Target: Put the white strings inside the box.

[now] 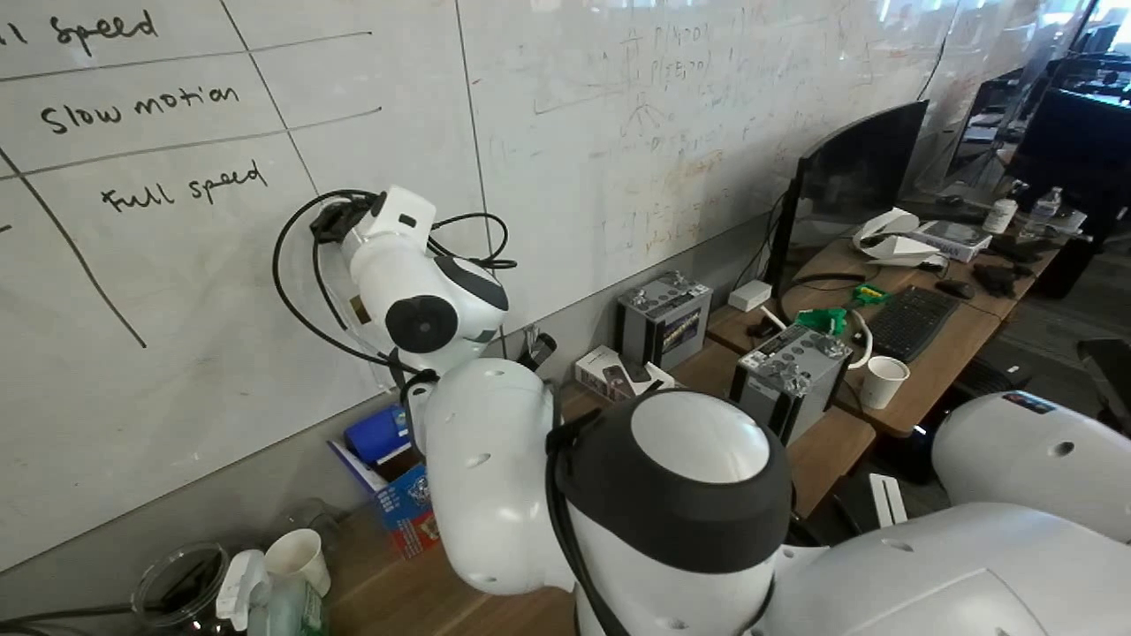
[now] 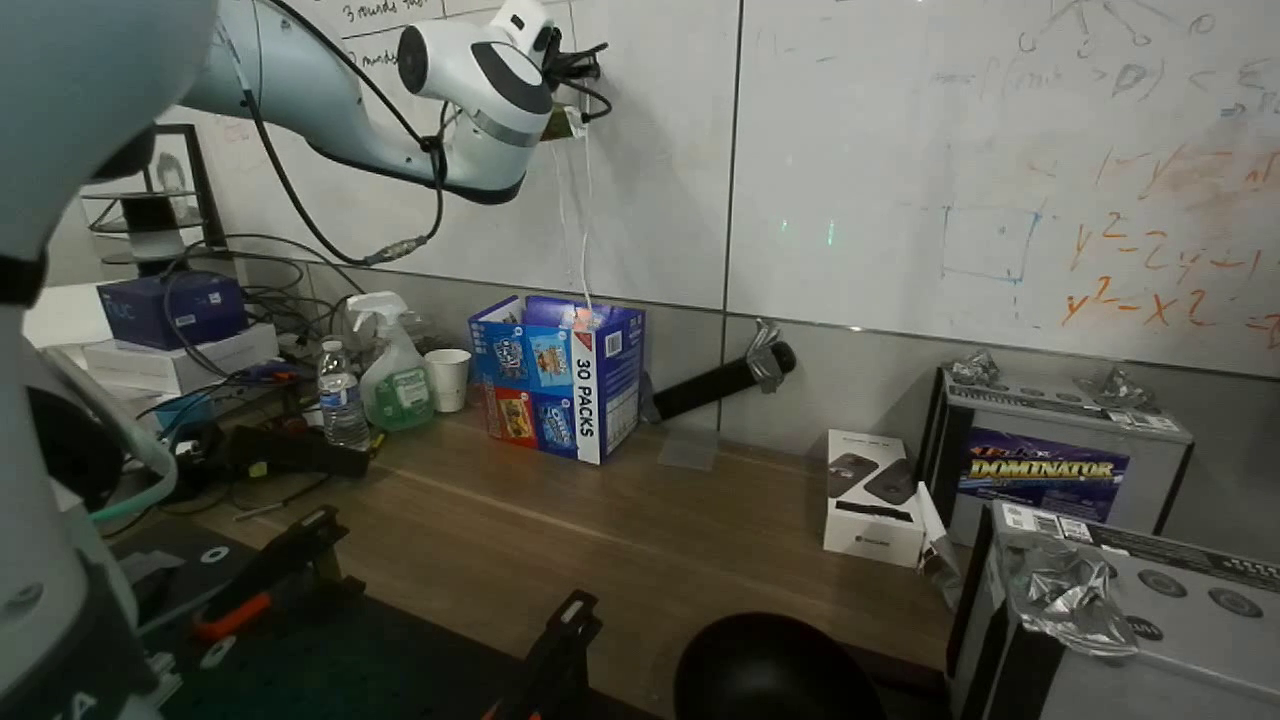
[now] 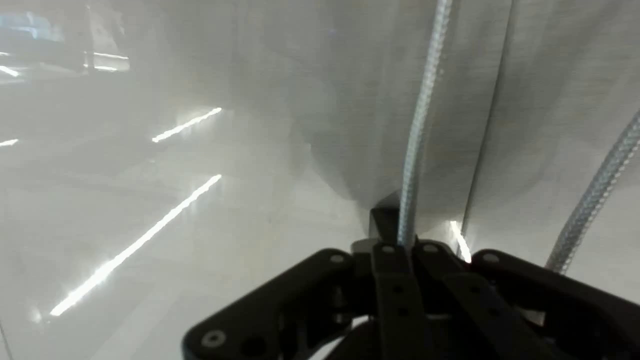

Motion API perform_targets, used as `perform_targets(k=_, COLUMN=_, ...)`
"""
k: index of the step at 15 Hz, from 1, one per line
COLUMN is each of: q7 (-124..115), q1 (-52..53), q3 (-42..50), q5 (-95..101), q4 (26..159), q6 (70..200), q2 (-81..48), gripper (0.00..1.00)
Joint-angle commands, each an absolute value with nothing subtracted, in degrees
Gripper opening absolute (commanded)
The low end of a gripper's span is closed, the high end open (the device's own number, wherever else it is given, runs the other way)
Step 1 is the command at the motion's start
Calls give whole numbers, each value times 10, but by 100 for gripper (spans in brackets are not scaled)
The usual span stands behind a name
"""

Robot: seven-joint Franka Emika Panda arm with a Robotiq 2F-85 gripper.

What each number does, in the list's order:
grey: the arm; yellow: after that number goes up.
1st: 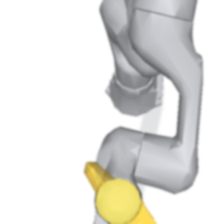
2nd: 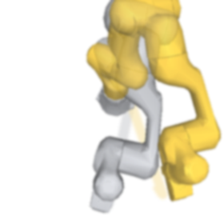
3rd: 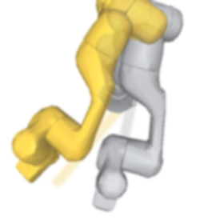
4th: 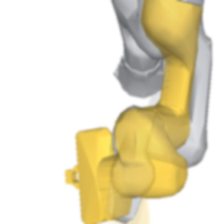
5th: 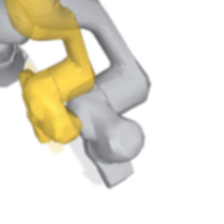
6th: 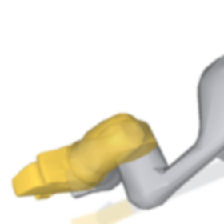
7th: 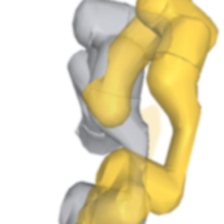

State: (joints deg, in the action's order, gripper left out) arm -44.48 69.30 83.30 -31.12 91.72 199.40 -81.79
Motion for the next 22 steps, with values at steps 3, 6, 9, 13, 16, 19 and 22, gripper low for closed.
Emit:
perform_targets(k=3, q7=-443, q1=678, q3=813, q5=-302, q4=923, q6=2010, q2=-819, gripper=0)
perform_targets(k=6, q7=-439, q1=683, q3=807, q5=-294, q4=933, q6=2005, q2=-813, gripper=0)
perform_targets(k=9, q7=-373, q1=682, q3=777, q5=-321, q4=933, q6=2001, q2=-790, gripper=0)
perform_targets(k=13, q7=-322, q1=684, q3=745, q5=-310, q4=944, q6=1994, q2=-755, gripper=0)
perform_targets(k=16, q7=-265, q1=690, q3=715, q5=-310, q4=962, q6=1987, q2=-717, gripper=0)
perform_targets(k=19, q7=-265, q1=705, q3=715, q5=-275, q4=991, q6=1975, q2=-695, gripper=0)
perform_targets(k=22, q7=-190, q1=708, q3=685, q5=-293, q4=1008, q6=1974, q2=-639, gripper=0)
